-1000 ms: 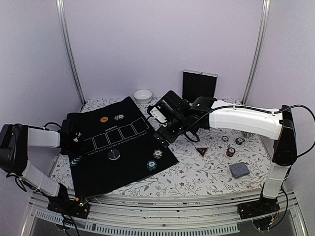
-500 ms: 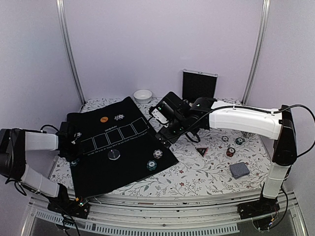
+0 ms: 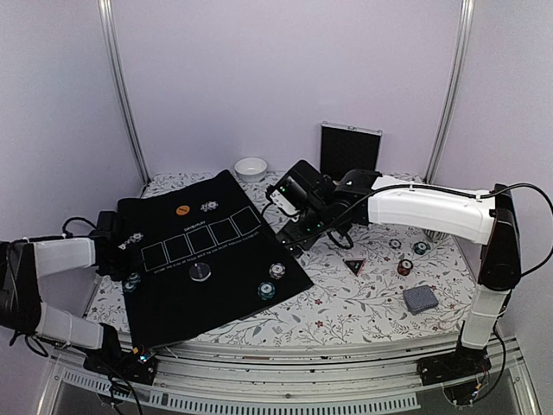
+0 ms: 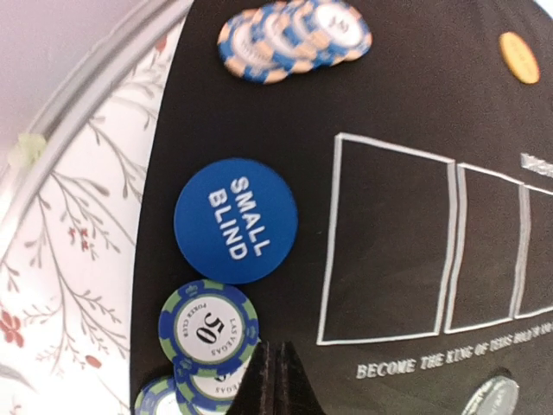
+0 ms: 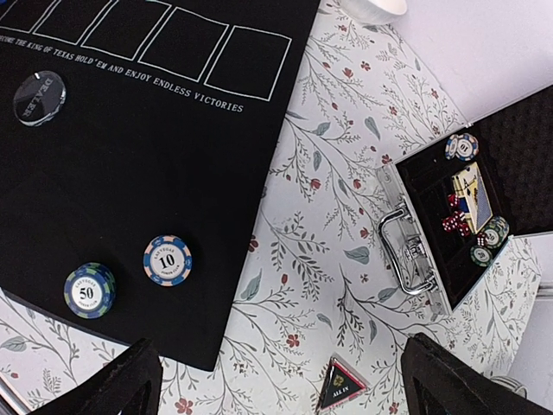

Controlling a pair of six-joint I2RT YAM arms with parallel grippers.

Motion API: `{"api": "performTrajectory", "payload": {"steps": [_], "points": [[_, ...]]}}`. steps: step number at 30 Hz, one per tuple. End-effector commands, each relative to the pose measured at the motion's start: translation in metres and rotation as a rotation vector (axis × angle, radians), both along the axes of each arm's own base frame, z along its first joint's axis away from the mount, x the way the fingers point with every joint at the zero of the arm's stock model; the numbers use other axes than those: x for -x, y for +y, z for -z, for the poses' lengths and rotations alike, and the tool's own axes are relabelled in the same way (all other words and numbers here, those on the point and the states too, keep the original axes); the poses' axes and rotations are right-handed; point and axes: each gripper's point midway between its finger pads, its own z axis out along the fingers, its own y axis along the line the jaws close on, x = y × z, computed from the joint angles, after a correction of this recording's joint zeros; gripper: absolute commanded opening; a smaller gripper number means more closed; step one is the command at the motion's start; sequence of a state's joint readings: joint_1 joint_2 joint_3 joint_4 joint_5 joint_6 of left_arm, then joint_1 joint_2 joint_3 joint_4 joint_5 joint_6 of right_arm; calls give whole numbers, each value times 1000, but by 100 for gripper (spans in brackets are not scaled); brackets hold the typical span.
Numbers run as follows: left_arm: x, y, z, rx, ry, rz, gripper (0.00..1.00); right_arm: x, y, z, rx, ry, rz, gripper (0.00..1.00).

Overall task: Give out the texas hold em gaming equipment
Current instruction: Adjust the poker chips pile in the small blind area.

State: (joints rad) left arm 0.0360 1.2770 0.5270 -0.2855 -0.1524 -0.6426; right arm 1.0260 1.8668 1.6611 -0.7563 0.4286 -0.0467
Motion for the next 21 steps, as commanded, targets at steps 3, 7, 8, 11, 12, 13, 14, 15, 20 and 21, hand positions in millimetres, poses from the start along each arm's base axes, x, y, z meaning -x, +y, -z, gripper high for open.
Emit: {"api": "performTrajectory", "payload": {"steps": [3, 7, 8, 11, 12, 13, 14, 15, 20, 21], "points": [[-14, -4, -43, -9, -169, 67, 13, -21, -33, -24, -89, -2, 144, 99], [-22, -9, -81, -4, -296, 93, 27, -44, -78, -24, -181, 64, 298, 99], [-24, -10, -93, -6, -333, 98, 35, -53, -97, -22, -204, 84, 353, 99], [-27, -8, -130, -37, -442, 109, 62, -68, -149, -15, -262, 114, 522, 99], [-27, -7, -141, -51, -471, 111, 69, -71, -168, -9, -263, 113, 580, 99], [-27, -6, -151, -66, -500, 113, 76, -73, -186, -2, -252, 115, 631, 99], [-27, -5, -160, -80, -523, 110, 82, -75, -203, 4, -254, 127, 676, 99], [-27, -4, -167, -91, -540, 111, 87, -77, -218, 12, -251, 141, 713, 99], [-29, -9, -178, -84, -565, 141, 94, -75, -284, 53, -240, 188, 899, 95], [-29, -10, -175, -77, -558, 147, 94, -76, -296, 58, -247, 186, 935, 93]]}}
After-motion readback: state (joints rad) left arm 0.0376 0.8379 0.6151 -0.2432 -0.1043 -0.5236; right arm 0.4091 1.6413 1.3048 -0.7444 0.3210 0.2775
